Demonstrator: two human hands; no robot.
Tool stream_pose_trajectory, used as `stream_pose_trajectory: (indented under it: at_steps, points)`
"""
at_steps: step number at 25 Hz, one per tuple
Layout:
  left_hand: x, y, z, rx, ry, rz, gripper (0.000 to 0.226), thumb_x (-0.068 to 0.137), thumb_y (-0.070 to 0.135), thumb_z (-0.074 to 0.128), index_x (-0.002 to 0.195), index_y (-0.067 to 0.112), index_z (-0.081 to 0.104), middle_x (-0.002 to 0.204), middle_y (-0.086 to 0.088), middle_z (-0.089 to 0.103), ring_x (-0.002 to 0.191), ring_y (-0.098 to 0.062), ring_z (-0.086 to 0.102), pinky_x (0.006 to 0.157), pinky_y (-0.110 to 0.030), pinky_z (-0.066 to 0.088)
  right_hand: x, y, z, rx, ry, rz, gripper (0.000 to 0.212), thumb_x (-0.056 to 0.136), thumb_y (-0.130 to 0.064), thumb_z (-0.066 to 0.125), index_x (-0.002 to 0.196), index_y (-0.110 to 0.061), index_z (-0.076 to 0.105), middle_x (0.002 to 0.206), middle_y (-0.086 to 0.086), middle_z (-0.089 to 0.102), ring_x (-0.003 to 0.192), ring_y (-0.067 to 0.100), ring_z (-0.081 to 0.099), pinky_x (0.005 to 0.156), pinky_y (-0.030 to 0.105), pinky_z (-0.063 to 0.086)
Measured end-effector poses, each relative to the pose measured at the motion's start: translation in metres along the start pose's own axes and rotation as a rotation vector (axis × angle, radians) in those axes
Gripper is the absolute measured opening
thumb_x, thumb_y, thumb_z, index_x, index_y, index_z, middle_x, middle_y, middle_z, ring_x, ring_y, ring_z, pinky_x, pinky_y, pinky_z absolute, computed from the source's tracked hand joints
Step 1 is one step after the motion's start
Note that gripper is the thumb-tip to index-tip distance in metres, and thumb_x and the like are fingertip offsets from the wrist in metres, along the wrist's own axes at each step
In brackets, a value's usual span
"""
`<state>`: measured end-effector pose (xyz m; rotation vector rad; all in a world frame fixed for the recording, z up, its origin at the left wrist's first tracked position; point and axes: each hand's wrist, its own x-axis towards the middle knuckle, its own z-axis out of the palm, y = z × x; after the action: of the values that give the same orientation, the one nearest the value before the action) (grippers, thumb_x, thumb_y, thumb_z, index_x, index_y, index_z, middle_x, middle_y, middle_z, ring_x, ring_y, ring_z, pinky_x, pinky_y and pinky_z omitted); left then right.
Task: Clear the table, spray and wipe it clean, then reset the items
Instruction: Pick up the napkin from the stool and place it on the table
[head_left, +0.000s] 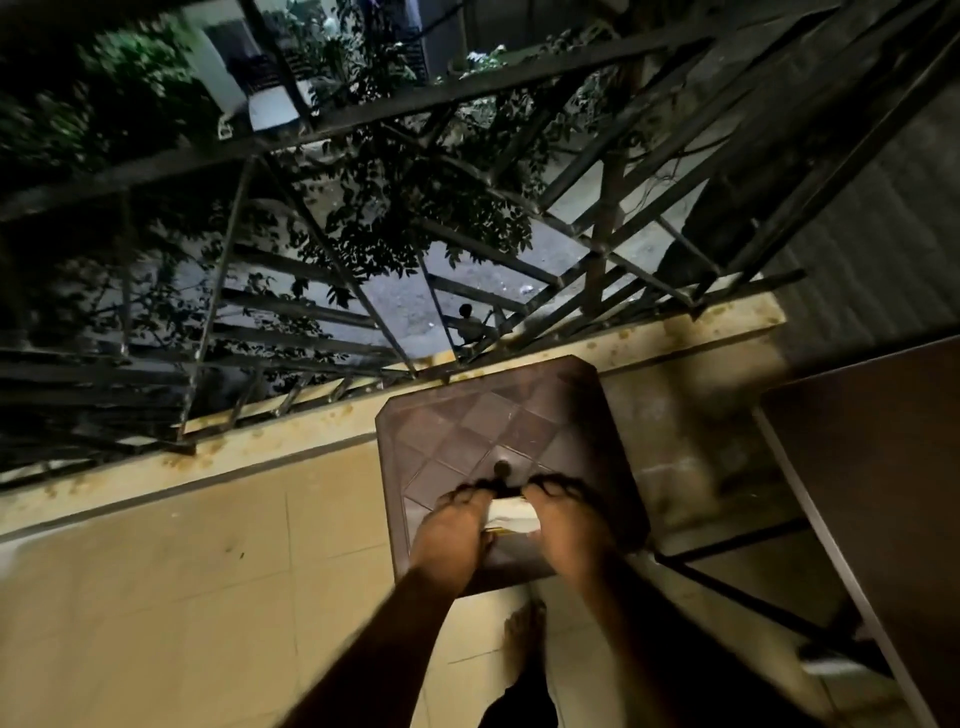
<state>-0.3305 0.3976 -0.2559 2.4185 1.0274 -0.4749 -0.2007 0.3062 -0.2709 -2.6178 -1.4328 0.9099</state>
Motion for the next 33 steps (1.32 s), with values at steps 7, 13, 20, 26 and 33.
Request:
stream_pose_trajectory:
  at_steps: [7,13,20,26,33]
  points:
    - [-0.024,0.078,-0.073,-0.032,0.104,0.277,0.037,0.091,0.030,0.052,0.129,0.029,0.051,0.129,0.001,0.058,0.117,-0.020,0.054,0.100,-0.031,0.041,-0.069,0.036,-0.088,0.103,0.172,0.094,0.044,0.087,-0.026,0.050,0.131,-0.032,0.046,0.133,0.001,0.051,0.118,0.026,0.051,0.093,0.036,0.046]
    - [-0.052,0.206,-0.117,0.000,0.175,0.542,0.043,0.088,0.029,0.056,0.131,0.032,0.051,0.127,0.004,0.059,0.117,-0.020,0.054,0.098,-0.034,0.044,-0.168,0.110,-0.172,0.173,0.382,0.194,0.045,0.084,-0.031,0.054,0.129,-0.031,0.047,0.128,-0.002,0.053,0.114,0.023,0.052,0.092,0.038,0.049]
    - [-0.103,0.386,-0.114,0.119,0.213,0.873,0.059,0.083,0.030,0.065,0.139,0.032,0.045,0.135,0.009,0.054,0.121,-0.015,0.051,0.103,-0.029,0.040,-0.318,0.227,-0.224,0.199,0.551,0.391,0.053,0.083,-0.028,0.053,0.135,-0.029,0.041,0.132,-0.002,0.048,0.116,0.023,0.048,0.094,0.037,0.046]
    - [-0.164,0.531,-0.059,0.182,0.161,1.128,0.061,0.084,0.033,0.066,0.141,0.034,0.043,0.138,0.012,0.052,0.124,-0.011,0.049,0.104,-0.025,0.036,-0.455,0.317,-0.210,0.238,0.688,0.645,0.041,0.087,-0.037,0.051,0.127,-0.032,0.046,0.124,-0.004,0.052,0.109,0.021,0.053,0.084,0.037,0.051]
    - [-0.203,0.640,-0.002,0.242,0.018,1.373,0.063,0.084,0.032,0.068,0.142,0.033,0.043,0.138,0.009,0.050,0.124,-0.014,0.050,0.102,-0.027,0.038,-0.550,0.376,-0.180,0.338,0.741,0.914,0.044,0.088,-0.029,0.047,0.132,-0.031,0.044,0.131,0.002,0.051,0.116,0.028,0.053,0.091,0.037,0.048]
